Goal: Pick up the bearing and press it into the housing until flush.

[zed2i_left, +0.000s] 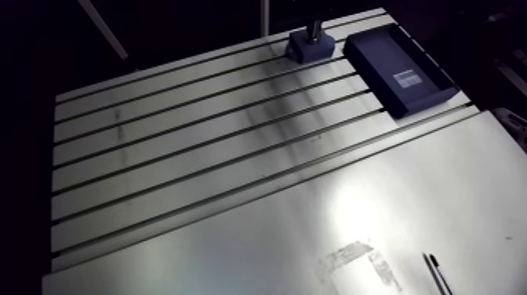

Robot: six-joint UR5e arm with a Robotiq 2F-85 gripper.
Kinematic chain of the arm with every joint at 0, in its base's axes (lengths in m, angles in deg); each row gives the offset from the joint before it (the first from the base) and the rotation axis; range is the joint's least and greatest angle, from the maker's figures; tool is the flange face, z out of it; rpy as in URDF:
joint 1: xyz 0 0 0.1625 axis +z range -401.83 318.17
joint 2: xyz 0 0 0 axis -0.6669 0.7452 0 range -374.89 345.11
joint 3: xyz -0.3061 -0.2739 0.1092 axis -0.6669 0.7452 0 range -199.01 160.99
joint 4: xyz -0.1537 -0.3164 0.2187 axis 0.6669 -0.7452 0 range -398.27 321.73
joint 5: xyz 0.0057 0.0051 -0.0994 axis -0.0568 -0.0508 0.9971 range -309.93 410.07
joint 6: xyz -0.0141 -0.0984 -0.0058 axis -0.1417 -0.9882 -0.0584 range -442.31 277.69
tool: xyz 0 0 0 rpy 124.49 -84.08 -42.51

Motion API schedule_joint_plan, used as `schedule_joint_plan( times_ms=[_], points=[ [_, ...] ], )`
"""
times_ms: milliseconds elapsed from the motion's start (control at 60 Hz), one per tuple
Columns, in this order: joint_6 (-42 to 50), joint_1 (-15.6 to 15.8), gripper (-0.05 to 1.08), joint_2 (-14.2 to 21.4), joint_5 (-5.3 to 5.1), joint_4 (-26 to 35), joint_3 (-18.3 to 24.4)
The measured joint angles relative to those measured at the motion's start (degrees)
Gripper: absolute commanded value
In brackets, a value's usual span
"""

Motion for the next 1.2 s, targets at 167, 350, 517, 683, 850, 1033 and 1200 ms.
schedule_joint_plan(
  times_ms=[167,350,517,683,850,1033,1200],
  points=[
    [0.00,0.02,1.08,0.01,0.10,-0.01,-0.03],
    [0.00,0.03,1.08,0.00,0.18,-0.01,-0.05],
    [0.00,0.04,1.08,0.01,0.21,-0.01,-0.18],
    [0.00,0.04,1.08,0.01,0.26,-0.02,-0.30],
    [0.00,0.05,1.08,-0.02,0.34,-0.04,-0.35],
    [-0.05,0.02,1.08,-0.11,0.37,-0.11,-0.35],
    [-0.08,-0.03,1.08,-0.31,0.38,-0.16,-0.30]
  ],
)
